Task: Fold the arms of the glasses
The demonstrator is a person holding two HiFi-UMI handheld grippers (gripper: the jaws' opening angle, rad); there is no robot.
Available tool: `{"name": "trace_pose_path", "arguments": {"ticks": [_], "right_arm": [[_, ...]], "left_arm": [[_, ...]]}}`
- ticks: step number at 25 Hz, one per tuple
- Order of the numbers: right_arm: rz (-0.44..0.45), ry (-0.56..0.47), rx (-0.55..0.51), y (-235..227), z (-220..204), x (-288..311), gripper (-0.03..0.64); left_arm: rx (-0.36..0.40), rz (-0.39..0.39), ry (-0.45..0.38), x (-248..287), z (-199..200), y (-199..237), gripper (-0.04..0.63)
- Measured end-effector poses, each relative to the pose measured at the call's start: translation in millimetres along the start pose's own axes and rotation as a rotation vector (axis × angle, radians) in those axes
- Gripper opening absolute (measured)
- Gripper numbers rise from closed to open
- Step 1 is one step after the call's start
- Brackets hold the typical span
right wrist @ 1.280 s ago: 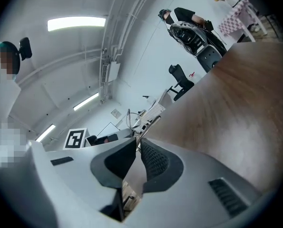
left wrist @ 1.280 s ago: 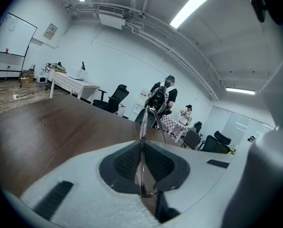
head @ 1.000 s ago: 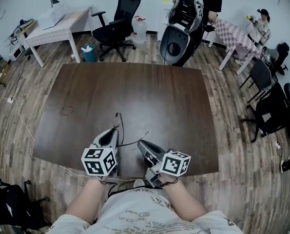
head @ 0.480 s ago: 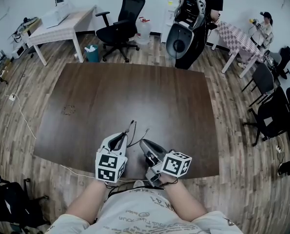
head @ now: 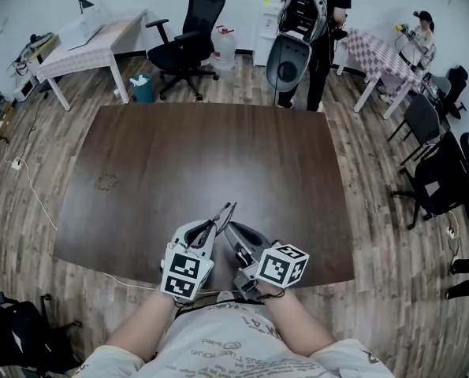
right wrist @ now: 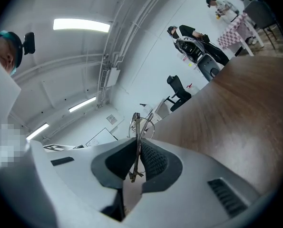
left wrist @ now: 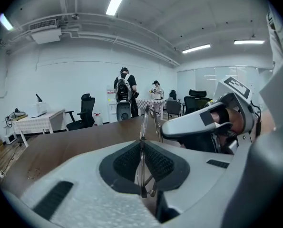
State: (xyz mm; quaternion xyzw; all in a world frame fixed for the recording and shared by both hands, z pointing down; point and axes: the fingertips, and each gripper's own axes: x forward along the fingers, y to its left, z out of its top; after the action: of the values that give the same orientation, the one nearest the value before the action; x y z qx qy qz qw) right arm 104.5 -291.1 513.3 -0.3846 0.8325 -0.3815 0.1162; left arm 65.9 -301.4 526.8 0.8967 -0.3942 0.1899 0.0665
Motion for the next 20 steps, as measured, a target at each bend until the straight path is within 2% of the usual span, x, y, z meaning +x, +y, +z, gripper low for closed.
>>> {"name": "trace_pose_path", "arguments": {"ticks": [2,6,11,14,17,20], "right_arm": [[-0.003,0.003,-0.007,0,0,2,0.035],[-0.005,0.021,-0.012,-2,-3,7,0.034],[-0.024,0.051,-0.024,-6,-8,10,0.034],[-0.069,0.049,-0.064,-12,-6,12,0.038],[-0.102,0.036,-0.119,-16,1,12,0.114],[-0.104,0.028,-0.128,-19,7,8,0.112]], "left_arm": [[0.007,-0.011,0.006,1,-1,-1,0.035],[-0.054,-0.032,0.016,4,-8,2,0.035],[-0.077,-0.044,0.037,6,-15,3,0.035],[-0.085,-0.007,0.056,10,-20,12,0.035],[-0.085,0.035,0.088,17,-29,23,0.035],[-0.074,0.070,0.124,24,-40,32,0.035]]}}
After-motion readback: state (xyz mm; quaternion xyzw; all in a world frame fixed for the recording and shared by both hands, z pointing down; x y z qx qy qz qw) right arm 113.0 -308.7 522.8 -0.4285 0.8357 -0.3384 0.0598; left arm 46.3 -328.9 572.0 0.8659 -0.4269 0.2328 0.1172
